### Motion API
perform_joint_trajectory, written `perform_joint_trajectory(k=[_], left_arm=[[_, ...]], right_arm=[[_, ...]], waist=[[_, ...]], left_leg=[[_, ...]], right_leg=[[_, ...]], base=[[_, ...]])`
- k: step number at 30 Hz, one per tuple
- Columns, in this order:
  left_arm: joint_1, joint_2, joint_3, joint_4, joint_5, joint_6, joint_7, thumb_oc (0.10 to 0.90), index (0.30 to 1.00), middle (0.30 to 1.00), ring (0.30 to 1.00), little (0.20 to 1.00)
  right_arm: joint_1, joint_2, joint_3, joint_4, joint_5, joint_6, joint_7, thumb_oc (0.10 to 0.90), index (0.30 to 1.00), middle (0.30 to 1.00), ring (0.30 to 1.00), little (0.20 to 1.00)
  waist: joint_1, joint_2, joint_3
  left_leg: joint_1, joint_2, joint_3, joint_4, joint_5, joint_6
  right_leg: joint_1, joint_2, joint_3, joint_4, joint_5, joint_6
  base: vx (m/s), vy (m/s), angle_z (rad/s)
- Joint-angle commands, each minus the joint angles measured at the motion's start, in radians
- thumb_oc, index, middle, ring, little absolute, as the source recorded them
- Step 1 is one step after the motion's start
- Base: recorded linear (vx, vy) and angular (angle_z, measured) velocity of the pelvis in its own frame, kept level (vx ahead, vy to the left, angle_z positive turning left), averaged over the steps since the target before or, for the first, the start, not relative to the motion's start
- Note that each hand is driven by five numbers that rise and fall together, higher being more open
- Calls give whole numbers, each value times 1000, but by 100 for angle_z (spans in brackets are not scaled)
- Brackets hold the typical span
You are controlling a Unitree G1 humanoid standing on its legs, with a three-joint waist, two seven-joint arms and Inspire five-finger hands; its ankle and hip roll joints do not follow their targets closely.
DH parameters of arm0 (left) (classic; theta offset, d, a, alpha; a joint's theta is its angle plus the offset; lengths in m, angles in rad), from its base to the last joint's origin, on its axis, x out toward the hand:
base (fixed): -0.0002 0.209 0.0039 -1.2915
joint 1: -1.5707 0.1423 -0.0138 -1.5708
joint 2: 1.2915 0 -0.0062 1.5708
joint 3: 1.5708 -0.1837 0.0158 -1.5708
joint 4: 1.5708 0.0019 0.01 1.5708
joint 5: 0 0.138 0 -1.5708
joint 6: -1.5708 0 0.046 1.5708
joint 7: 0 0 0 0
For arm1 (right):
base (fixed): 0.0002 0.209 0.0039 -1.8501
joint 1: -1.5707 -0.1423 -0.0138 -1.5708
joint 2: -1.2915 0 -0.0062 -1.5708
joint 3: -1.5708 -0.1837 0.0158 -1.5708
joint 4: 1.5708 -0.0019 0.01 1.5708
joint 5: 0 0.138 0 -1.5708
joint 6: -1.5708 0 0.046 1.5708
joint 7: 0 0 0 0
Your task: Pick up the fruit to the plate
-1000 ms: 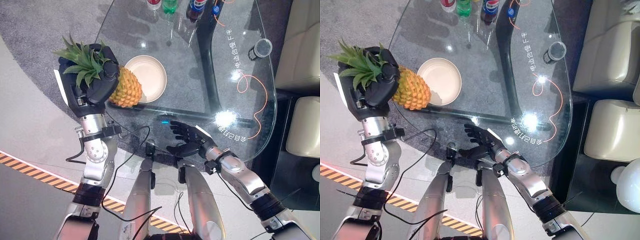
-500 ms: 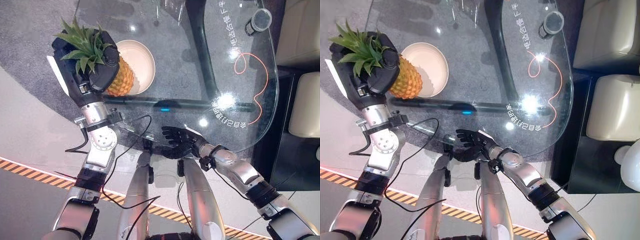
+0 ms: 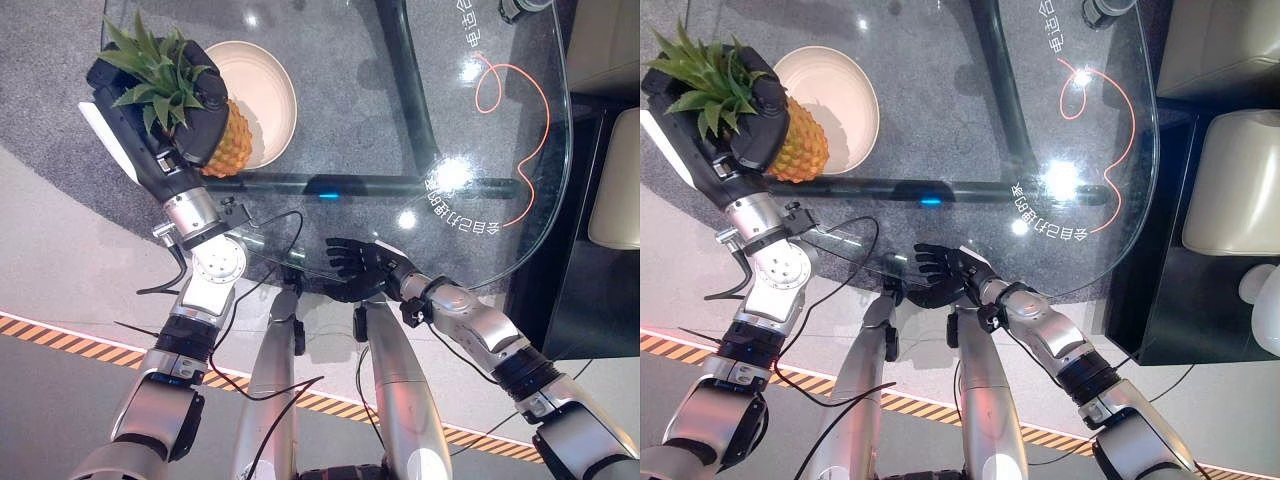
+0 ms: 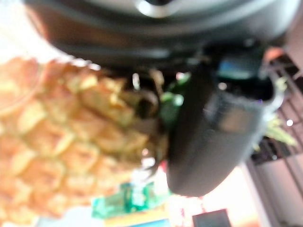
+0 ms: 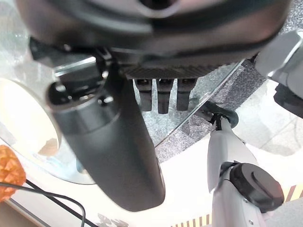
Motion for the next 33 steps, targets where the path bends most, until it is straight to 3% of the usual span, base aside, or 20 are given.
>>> perform_joint_trajectory(k=[1, 16, 33], left_arm=[[-113, 34, 40, -65, 137, -157, 81, 100, 300, 300, 300, 200], [-292, 76, -8, 66, 237, -144, 189, 100, 300, 300, 300, 200], [-399, 155, -75, 308, 118, -89, 157, 100, 300, 300, 300, 200]], right_arm=[[25, 16, 39, -54, 54, -10, 23, 800, 900, 900, 900, 900], [-19, 5, 61, -20, 79, -11, 48, 800, 900, 900, 900, 900], [-42, -24, 90, -8, 95, -46, 43, 800, 900, 900, 900, 900]], waist=[[-5, 2, -27], [-33, 1, -27], [-63, -17, -27]], left_leg=[[-44, -46, 12, 143, -98, -12], [-100, -42, 29, 165, -101, -15], [-164, -32, 40, 191, -104, -25]], right_leg=[[-8, 37, 40, -102, 69, 46], [-69, 46, 58, -85, 83, 49], [-129, 51, 67, -75, 98, 51]], base=[[5, 31, -4], [0, 14, -3], [1, 11, -3]])
